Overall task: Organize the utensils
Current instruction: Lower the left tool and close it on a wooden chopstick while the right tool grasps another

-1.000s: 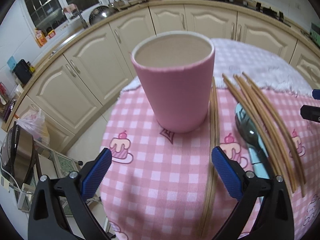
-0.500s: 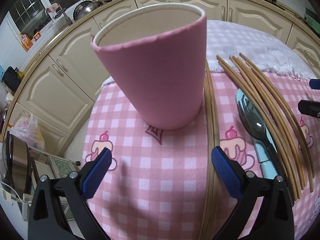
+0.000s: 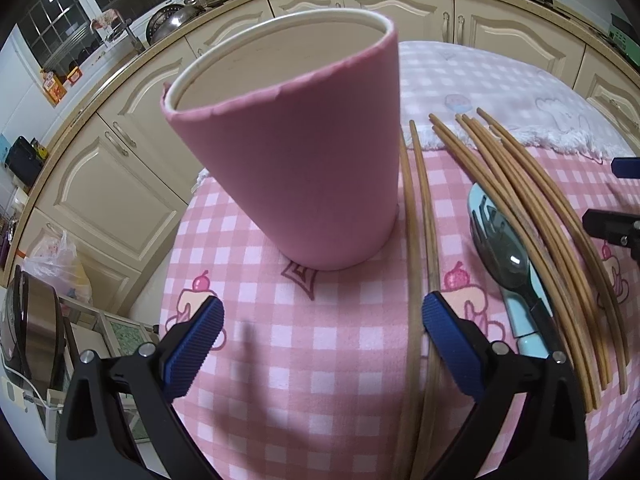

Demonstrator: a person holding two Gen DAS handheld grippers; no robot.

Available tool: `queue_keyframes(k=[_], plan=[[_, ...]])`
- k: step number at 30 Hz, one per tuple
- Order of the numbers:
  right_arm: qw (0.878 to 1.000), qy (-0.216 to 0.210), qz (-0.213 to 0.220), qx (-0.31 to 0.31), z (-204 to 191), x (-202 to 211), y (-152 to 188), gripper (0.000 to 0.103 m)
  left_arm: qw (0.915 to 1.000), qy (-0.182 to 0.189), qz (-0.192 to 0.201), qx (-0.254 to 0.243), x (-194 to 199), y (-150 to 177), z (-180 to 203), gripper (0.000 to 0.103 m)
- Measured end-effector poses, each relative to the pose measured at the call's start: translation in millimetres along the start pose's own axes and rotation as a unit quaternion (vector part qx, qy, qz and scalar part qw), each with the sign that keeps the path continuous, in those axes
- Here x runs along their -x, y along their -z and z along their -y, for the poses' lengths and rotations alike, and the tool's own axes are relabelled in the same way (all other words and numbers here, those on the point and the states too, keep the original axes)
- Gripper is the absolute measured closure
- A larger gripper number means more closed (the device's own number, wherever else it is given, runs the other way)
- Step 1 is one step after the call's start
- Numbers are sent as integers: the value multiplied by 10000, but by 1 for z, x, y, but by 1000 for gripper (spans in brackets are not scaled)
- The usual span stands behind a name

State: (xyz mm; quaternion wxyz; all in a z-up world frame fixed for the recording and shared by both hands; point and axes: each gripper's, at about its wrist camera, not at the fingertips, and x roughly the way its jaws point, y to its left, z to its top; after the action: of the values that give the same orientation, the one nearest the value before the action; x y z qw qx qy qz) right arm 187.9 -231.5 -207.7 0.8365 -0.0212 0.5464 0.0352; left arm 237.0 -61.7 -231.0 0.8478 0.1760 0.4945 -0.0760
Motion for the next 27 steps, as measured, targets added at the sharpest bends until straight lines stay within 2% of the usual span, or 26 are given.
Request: queue_keyframes(k=[2,5,6,9,10,13,15,20,23,27], plan=[[9999,92,-13,64,-3,-2,-1,5,10000,29,20,4,2,0,2,10],[9998,156,-63,134,-5,-6,-2,5,9998,181,26,14,6,1,7,24],[9997,173,-77,163,-6,-7,-2,5,9995,307,-96,-12,2,2,9,33],[9993,228,-98,265,-9,-8,-2,7,9990,435,-90,-17,4,3,12,41],[9996,146,-100,227,-8,-7,-2,10,9988,476,-104,-41,4,2,13,43],[9999,-100,-22,48,-2,0,-2,12,9983,562,-168,-34,4,-3,10,44],[10000,-78,34,-29,3,3,-4,12,9980,597,-187,-21,5,-5,10,44],[9995,88,-156,272,-1,-12,-8,18,9977,656,-164,-54,4,-5,11,45],[9995,91,-130,290,0,-13,-7,18,9973,716,-175,-66,4,-6,16,51],[9989,54,-171,430,-6,-15,-10,24,9968,775,-181,-100,2,-7,17,56]])
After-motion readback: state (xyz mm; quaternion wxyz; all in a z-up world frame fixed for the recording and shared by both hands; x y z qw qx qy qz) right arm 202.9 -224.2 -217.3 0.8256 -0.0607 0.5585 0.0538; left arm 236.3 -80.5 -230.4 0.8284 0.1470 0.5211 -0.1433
